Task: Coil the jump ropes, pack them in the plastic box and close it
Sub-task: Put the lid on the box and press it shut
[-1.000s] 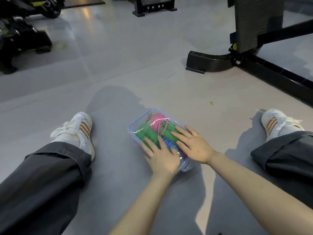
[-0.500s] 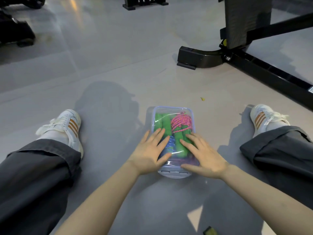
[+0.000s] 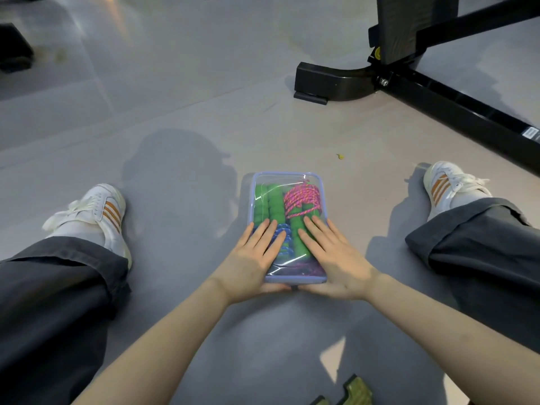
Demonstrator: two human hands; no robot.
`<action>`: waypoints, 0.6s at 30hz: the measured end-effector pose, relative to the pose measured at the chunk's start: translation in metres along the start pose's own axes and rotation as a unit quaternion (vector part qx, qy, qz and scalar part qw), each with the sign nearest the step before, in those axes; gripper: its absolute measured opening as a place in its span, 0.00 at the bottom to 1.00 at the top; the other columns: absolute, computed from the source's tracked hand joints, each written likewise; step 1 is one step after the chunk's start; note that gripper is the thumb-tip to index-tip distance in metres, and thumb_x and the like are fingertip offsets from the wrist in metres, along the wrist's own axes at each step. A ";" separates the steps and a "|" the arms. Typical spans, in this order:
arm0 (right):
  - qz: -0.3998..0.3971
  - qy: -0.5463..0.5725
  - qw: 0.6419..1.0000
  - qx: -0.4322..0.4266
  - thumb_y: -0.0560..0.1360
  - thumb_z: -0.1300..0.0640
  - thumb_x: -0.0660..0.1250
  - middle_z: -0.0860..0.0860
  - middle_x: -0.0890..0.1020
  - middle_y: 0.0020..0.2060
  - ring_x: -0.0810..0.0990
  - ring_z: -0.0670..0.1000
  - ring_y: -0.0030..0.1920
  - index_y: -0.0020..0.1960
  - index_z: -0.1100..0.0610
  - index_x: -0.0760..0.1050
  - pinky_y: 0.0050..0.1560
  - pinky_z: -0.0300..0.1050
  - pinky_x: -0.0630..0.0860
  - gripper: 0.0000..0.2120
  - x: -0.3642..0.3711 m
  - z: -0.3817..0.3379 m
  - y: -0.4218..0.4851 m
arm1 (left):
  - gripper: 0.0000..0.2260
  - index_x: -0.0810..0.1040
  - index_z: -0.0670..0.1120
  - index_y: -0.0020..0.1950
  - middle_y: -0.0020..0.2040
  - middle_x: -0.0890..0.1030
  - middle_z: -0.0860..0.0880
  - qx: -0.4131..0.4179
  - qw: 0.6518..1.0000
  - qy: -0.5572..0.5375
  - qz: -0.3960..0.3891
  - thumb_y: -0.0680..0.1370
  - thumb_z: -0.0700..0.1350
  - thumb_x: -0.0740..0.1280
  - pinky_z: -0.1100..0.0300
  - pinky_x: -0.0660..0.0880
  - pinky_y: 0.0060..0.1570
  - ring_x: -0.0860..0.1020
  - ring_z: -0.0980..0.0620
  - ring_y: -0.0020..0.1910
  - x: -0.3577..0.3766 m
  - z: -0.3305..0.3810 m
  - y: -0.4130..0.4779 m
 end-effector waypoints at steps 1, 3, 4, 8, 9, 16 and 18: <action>0.004 0.001 1.000 0.005 0.69 0.30 0.57 0.62 0.62 0.73 0.58 0.62 0.74 0.72 0.63 0.63 0.71 0.55 0.51 0.45 0.000 0.000 -0.001 | 0.42 0.69 0.36 0.70 0.69 0.70 0.36 0.000 1.000 0.003 -0.002 0.76 0.70 0.48 0.41 0.62 0.68 0.68 0.38 0.69 0.000 0.001 0.000; 0.009 0.001 1.000 0.009 0.69 0.31 0.57 0.61 0.62 0.73 0.57 0.61 0.74 0.72 0.62 0.63 0.72 0.54 0.50 0.44 0.002 0.000 -0.001 | 0.40 0.70 0.36 0.69 0.68 0.71 0.35 0.004 1.000 0.011 -0.009 0.76 0.69 0.50 0.40 0.67 0.65 0.69 0.37 0.69 0.000 0.004 0.000; 0.011 -0.001 1.000 0.010 0.69 0.31 0.58 0.60 0.62 0.73 0.57 0.60 0.74 0.72 0.62 0.63 0.72 0.54 0.50 0.44 0.002 0.000 -0.001 | 0.40 0.70 0.35 0.69 0.68 0.71 0.35 0.003 1.000 0.013 -0.011 0.75 0.68 0.52 0.38 0.68 0.64 0.69 0.37 0.68 0.000 0.005 0.000; 0.033 -0.007 0.999 0.042 0.66 0.28 0.58 0.59 0.67 0.71 0.64 0.59 0.72 0.71 0.61 0.67 0.71 0.57 0.49 0.46 -0.004 -0.003 0.001 | 0.40 0.70 0.36 0.69 0.68 0.71 0.35 0.022 0.999 0.043 -0.019 0.75 0.68 0.52 0.40 0.67 0.66 0.70 0.38 0.68 -0.006 -0.003 0.002; 0.037 0.001 0.998 0.051 0.66 0.27 0.58 0.59 0.69 0.70 0.67 0.60 0.70 0.70 0.61 0.68 0.70 0.58 0.49 0.46 -0.006 -0.006 0.003 | 0.40 0.70 0.37 0.70 0.68 0.71 0.36 0.036 0.997 0.058 -0.028 0.74 0.68 0.51 0.42 0.65 0.67 0.71 0.39 0.68 -0.010 -0.009 0.002; 0.099 0.062 0.993 -0.003 0.73 0.32 0.54 0.53 0.80 0.57 0.77 0.55 0.54 0.61 0.55 0.77 0.68 0.53 0.57 0.32 -0.025 -0.054 0.013 | 0.30 0.77 0.52 0.66 0.68 0.72 0.39 -0.055 0.981 0.176 -0.065 0.64 0.54 0.73 0.38 0.62 0.66 0.73 0.40 0.66 -0.053 -0.114 -0.027; 0.093 0.102 0.990 0.001 0.77 0.34 0.44 0.51 0.80 0.57 0.75 0.54 0.54 0.61 0.54 0.77 0.67 0.50 0.61 0.33 -0.028 -0.045 0.021 | 0.27 0.69 0.53 0.72 0.76 0.61 0.41 -0.204 0.971 0.112 -0.049 0.72 0.45 0.66 0.39 0.54 0.71 0.60 0.42 0.74 -0.064 -0.118 -0.036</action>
Point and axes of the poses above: each hand's wrist, its own y-axis towards the middle knuckle, its own x-axis out of the palm, z = x × y, the point moved 8 cm from there along y, towards the middle knuckle
